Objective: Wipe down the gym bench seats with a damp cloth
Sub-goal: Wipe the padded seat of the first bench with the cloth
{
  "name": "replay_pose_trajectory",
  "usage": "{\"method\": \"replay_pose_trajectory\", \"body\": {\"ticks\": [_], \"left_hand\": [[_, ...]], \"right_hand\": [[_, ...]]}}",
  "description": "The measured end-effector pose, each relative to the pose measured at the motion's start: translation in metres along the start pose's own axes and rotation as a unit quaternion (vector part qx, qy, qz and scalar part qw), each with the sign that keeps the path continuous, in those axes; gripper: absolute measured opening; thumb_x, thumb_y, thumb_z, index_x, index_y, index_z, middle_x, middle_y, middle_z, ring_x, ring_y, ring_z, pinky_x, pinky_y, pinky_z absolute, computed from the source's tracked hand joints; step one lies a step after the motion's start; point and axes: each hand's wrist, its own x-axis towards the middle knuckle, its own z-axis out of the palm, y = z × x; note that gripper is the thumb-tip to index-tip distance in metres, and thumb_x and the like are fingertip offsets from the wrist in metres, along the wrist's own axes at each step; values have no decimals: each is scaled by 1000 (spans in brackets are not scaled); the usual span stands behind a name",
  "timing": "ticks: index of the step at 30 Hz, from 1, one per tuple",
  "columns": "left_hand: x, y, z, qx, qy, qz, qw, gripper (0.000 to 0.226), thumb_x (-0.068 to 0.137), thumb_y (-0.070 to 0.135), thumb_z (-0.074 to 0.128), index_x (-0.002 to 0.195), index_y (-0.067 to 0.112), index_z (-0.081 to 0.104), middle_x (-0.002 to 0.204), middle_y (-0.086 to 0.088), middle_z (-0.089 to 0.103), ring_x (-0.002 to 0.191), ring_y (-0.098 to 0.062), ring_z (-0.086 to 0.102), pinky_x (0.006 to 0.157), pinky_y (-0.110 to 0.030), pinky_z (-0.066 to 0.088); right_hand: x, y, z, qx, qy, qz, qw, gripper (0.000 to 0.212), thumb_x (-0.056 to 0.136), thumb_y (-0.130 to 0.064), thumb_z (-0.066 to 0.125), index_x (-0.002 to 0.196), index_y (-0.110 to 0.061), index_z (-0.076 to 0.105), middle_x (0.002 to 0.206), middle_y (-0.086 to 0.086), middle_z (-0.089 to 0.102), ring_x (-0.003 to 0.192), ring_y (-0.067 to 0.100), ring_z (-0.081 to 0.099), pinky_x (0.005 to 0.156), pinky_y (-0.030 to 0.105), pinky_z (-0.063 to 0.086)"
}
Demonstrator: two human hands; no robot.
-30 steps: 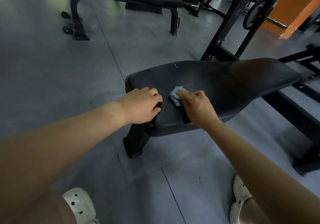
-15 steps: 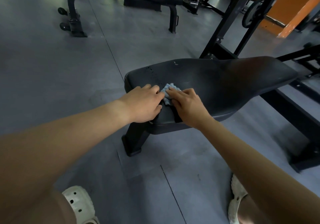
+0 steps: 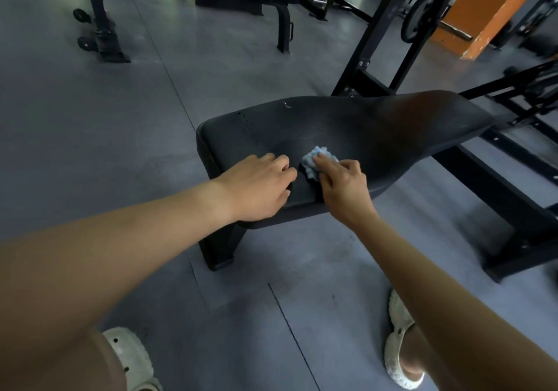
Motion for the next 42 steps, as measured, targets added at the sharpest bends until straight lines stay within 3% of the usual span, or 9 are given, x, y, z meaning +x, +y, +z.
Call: {"method": "replay_pose_trajectory", "body": {"ticks": [6,12,17,19,21,29,33,36,42], "left_hand": [[9,16,3,-3,11,32,999,34,105,37,42,130,18,54,122,-3,54,103,-21,56,85,-42,53],[14,26,10,-3,7,38,999,34,105,38,42,129,18,55,126,-2,54,107,-21,56,87,-42,54],[14,26,8,-6,9,41,999,34,105,38,43,130,18,54,126,-1,54,108,-19,57,88,-41,55],[15,26,8,-1,6,41,999,34,105,38,43,130,18,54,126,-2,54,108,-20,57,88,-41,55],[16,28,7,4,5,37,999,35,105,39,43,129,17,54,125,-2,54,107,-21,56,87,-43,54],[18,33,6,13,-1,33,999,33,104,40,45,127,17,54,120,-4,53,102,-20,56,83,-42,55],[15,32,8,13,-7,31,999,35,104,40,45,128,16,54,124,-4,53,106,-20,56,86,-42,55],[14,31,9,13,-12,31,999,36,103,41,46,128,16,54,124,-3,53,107,-21,56,88,-43,54],[15,30,9,16,-9,37,999,35,103,42,47,127,17,53,123,-3,53,107,-21,56,88,-44,55]], "right_hand": [[-25,16,-8,12,20,-121,992,43,97,-11,58,139,-21,62,139,-6,63,104,25,49,88,42,48],[-24,74,-18,32,101,44,993,38,99,-11,57,134,-19,67,110,10,72,102,36,54,91,43,51],[-22,86,-14,80,108,125,983,38,96,-15,47,125,-22,70,108,5,71,94,41,61,89,35,51],[-31,62,-10,68,138,111,982,35,96,-10,47,117,-20,72,107,3,72,88,42,55,80,30,42],[-44,35,-6,49,149,84,984,34,96,-6,52,121,-17,72,120,1,70,91,34,48,83,27,38],[-63,18,-5,30,99,-73,992,42,90,4,58,127,-12,66,135,2,61,88,29,50,84,29,42],[-57,58,-10,47,120,26,991,54,79,11,54,126,-12,67,140,5,59,103,33,54,88,33,42],[-55,66,-9,93,125,129,979,52,86,7,55,130,-19,64,147,-4,53,115,31,54,90,31,45],[-69,19,5,96,161,118,975,30,87,-3,55,114,-14,62,134,-2,56,98,27,52,79,29,40]]}}
